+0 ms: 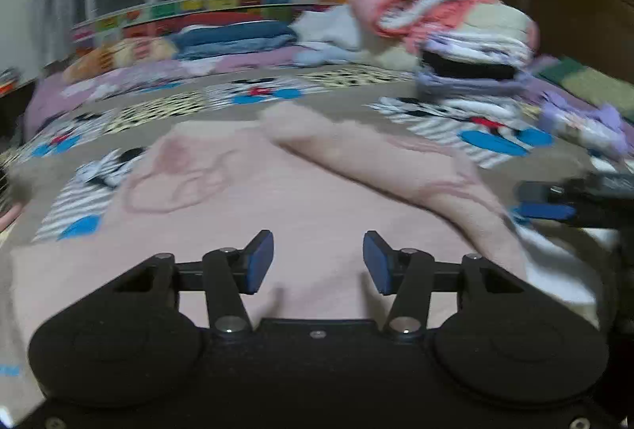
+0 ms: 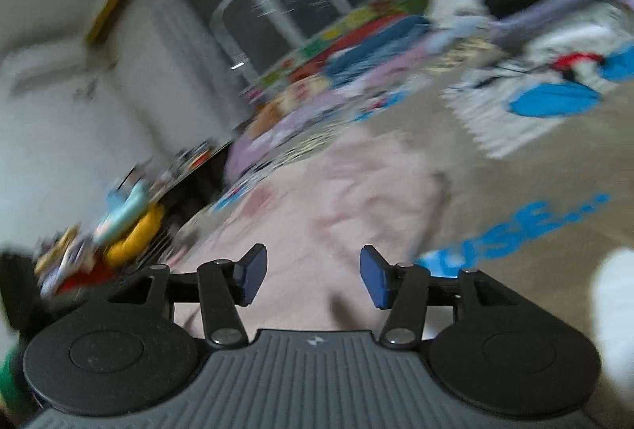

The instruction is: Fold clothes

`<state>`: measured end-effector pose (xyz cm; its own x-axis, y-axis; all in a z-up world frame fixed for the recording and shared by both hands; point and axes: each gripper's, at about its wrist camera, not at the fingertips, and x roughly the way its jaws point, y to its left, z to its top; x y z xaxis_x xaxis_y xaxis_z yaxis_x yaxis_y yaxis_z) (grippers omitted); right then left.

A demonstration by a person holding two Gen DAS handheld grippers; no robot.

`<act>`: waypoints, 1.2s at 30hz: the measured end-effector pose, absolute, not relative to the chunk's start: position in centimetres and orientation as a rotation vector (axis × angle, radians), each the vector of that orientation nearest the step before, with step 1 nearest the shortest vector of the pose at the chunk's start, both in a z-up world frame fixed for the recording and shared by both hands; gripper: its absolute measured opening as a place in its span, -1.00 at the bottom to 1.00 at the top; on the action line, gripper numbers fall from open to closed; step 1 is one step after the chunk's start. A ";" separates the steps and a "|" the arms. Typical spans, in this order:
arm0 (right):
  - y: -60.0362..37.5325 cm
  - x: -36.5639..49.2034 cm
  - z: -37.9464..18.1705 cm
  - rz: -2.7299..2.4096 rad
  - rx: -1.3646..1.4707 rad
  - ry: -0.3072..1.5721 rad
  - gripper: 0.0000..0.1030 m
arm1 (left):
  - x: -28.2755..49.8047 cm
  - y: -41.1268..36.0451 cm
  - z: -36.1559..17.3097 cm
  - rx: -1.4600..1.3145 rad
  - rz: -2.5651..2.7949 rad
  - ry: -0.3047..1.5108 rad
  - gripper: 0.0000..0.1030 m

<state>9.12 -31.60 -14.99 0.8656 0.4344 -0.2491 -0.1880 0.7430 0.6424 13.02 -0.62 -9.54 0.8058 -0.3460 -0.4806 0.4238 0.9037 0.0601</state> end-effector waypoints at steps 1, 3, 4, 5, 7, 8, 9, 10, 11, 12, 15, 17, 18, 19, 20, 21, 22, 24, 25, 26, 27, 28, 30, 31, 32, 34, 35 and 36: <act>-32.3 9.5 -15.5 0.315 0.680 0.416 0.06 | 13.3 -1.2 -10.0 0.182 -0.410 0.514 -0.04; -33.4 10.3 -16.5 0.268 0.729 0.443 0.06 | 14.4 -2.3 -11.5 0.214 -0.392 0.610 -0.08; -33.7 10.6 -17.0 0.258 0.751 0.451 0.06 | 14.7 -2.4 -12.1 0.220 -0.382 0.628 -0.09; -33.9 10.9 -17.4 0.257 0.770 0.454 0.05 | 14.5 -2.3 -11.9 0.219 -0.399 0.611 -0.16; -34.3 11.6 -17.8 0.268 0.803 0.460 0.06 | 13.2 -2.0 -10.4 0.254 -0.471 0.530 -0.16; -34.4 11.9 -18.0 0.274 0.819 0.464 0.07 | 12.2 -2.1 -9.7 0.312 -0.533 0.494 -0.11; -34.5 12.2 -18.1 0.280 0.827 0.471 0.07 | 11.1 -2.3 -9.6 0.378 -0.571 0.463 0.05; -34.2 12.3 -17.9 0.282 0.819 0.489 0.07 | 10.1 -2.5 -9.5 0.443 -0.608 0.432 0.08; -33.8 12.2 -17.6 0.272 0.792 0.513 0.07 | 9.2 -2.8 -9.7 0.521 -0.627 0.424 0.08; -33.2 11.9 -17.2 0.259 0.755 0.541 0.08 | 8.2 -3.1 -10.2 0.604 -0.639 0.412 0.08; -31.6 10.5 -16.4 0.279 0.754 0.618 0.09 | 5.5 -3.4 -12.2 0.818 -0.663 0.410 0.09; -30.3 9.8 -16.3 0.285 0.765 0.663 0.10 | 4.1 -3.7 -13.8 0.933 -0.608 0.390 0.09; -29.6 9.5 -16.3 0.287 0.770 0.685 0.10 | 3.7 -3.8 -14.6 0.990 -0.570 0.383 0.08; -28.9 9.3 -16.4 0.284 0.773 0.705 0.10 | 3.3 -4.0 -15.2 1.045 -0.545 0.367 0.08; -28.4 9.0 -16.4 0.284 0.790 0.719 0.10 | 3.2 -4.1 -15.7 1.079 -0.525 0.361 0.08; -27.9 8.7 -16.6 0.293 0.822 0.732 0.10 | 3.1 -4.2 -16.2 1.112 -0.505 0.355 0.07; -27.5 8.3 -16.8 0.301 0.859 0.743 0.10 | 3.0 -4.0 -16.5 1.119 -0.491 0.349 0.07; -26.9 7.9 -17.3 0.291 0.897 0.741 -0.01 | 3.3 -4.0 -17.0 1.131 -0.469 0.331 -0.03; -26.7 7.7 -17.6 0.282 0.908 0.736 -0.13 | 3.4 -4.2 -17.2 1.141 -0.458 0.320 -0.15; -26.7 7.8 -18.2 0.269 0.950 0.727 -0.47 | 3.4 -4.4 -17.4 1.147 -0.462 0.324 -0.51; -27.0 8.0 -19.1 0.254 1.022 0.713 -0.74 | 3.4 -4.7 -17.6 1.153 -0.466 0.329 -0.67; -27.3 8.3 -20.0 0.242 1.095 0.701 -0.81 | 3.3 -4.8 -17.6 1.156 -0.451 0.327 -0.76; -27.3 8.4 -20.1 0.243 1.135 0.673 -0.78 | 2.8 -4.9 -16.5 1.153 -0.463 0.331 -0.83; -27.1 8.0 -19.4 0.249 1.129 0.658 -0.78 | 2.7 -4.8 -15.8 1.127 -0.476 0.336 -0.83; -27.1 7.4 -18.6 0.256 1.122 0.638 -0.78 | 2.9 -4.6 -15.7 1.083 -0.486 0.353 -0.84; -27.5 6.5 -17.4 0.254 1.077 0.617 -0.81 | 3.4 -4.3 -16.3 1.055 -0.512 0.388 -0.84; -27.6 6.3 -17.4 0.246 1.060 0.629 -0.82 | 3.5 -4.2 -16.5 1.047 -0.517 0.391 -0.84; -27.8 6.4 -18.1 0.226 1.062 0.663 -0.84 | 3.7 -4.1 -16.7 1.040 -0.523 0.394 -0.84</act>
